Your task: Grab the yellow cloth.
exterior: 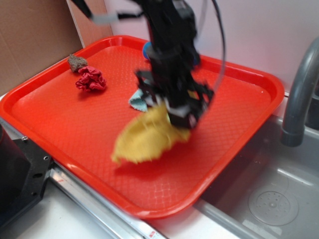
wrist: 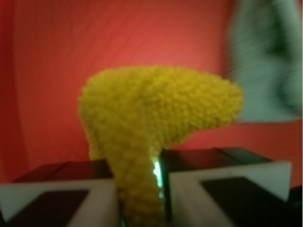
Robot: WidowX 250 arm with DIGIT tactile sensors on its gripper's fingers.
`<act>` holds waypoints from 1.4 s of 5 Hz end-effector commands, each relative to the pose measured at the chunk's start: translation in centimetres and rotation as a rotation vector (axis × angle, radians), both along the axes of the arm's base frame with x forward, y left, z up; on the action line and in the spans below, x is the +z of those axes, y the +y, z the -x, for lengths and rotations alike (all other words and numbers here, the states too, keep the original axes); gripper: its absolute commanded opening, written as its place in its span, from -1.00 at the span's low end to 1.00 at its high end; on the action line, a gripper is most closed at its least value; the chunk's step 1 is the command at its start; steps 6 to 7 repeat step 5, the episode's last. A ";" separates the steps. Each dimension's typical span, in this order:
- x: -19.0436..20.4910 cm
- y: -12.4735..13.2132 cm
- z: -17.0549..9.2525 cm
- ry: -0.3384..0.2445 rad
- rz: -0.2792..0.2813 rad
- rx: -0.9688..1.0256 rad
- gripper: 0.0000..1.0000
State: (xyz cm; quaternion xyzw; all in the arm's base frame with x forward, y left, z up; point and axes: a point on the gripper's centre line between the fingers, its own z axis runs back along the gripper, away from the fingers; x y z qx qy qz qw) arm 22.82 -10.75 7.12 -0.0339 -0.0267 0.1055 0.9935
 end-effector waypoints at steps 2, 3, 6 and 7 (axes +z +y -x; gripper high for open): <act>12.0 7.9 1.4 -0.038 0.049 -0.106 -1.00; 13.2 9.4 2.4 -0.042 0.028 -0.076 -1.00; 12.9 10.7 2.8 0.003 0.026 0.021 -1.00; 12.9 10.7 2.8 0.003 0.026 0.021 -1.00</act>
